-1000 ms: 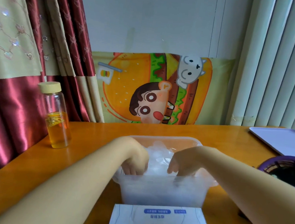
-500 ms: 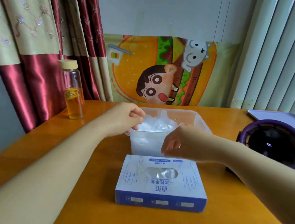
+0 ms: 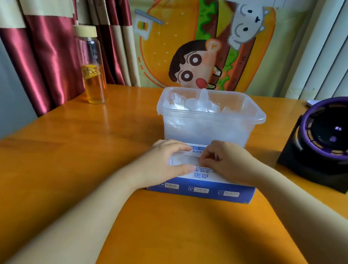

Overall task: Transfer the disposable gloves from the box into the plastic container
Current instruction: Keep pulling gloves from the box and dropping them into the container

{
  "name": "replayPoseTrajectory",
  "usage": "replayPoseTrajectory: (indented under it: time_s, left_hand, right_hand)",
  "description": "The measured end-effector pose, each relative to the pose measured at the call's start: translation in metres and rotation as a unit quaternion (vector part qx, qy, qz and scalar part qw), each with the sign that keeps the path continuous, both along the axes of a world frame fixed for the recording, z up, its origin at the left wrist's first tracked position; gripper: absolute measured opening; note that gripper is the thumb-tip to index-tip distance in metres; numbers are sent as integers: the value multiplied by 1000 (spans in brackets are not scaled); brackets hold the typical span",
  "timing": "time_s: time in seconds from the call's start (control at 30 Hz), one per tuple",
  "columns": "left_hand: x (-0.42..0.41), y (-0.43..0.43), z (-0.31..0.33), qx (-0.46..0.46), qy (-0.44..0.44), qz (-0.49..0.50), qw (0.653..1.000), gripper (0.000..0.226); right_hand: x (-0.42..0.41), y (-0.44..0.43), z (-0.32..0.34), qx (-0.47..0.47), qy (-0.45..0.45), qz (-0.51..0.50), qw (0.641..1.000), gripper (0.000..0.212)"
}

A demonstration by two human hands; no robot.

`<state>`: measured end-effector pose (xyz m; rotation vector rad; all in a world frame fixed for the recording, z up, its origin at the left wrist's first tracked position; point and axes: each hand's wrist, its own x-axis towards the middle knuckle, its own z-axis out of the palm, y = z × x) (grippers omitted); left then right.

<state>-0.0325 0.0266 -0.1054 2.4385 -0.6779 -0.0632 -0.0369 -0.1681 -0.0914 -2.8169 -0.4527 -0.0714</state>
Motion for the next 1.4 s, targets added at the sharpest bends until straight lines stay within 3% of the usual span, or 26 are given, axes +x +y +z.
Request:
replayPoseTrajectory:
  time_s: [0.13, 0.3, 0.4, 0.47, 0.67, 0.83, 0.97, 1.07, 1.2, 1.3, 1.4]
  left_hand:
    - [0, 1, -3, -11, -1, 3, 1000, 61]
    - [0, 0, -4, -5, -8, 4, 1000, 62]
    - [0, 0, -5, -3, -12, 1, 1000, 61]
    - [-1, 0, -4, -6, -15, -2, 1000, 60]
    - [1, 1, -3, 0, -25, -3, 1000, 62]
    - [4, 2, -5, -8, -29, -1, 1000, 61]
    - [4, 3, -5, -12, -29, -10, 999, 55]
    - [5, 4, -5, -7, -34, -5, 999, 60]
    - [6, 3, -5, -8, -30, -11, 999, 54]
    - [6, 3, -5, -10, -24, -2, 1000, 64]
    - [4, 2, -5, -7, -8, 5, 1000, 71]
  right_hand:
    - [-5, -2, 2, 47, 21, 17, 999, 21]
    - [9, 13, 12, -68, 87, 17, 994, 17]
    - [14, 23, 10, -150, 36, 48, 987, 25]
    - [12, 20, 7, -152, 5, 61, 986, 24]
    - [-1, 0, 3, 112, -51, 50, 991, 10]
    - [-2, 7, 4, 128, -111, 43, 985, 9]
    - [9, 11, 5, 138, -77, 7, 987, 9]
    - [5, 10, 6, 208, -34, 0, 978, 10]
    - [3, 14, -1, 158, -51, 24, 986, 12]
    - [2, 11, -1, 272, -72, -22, 959, 19]
    - [-1, -2, 9, 442, -83, -70, 891, 15]
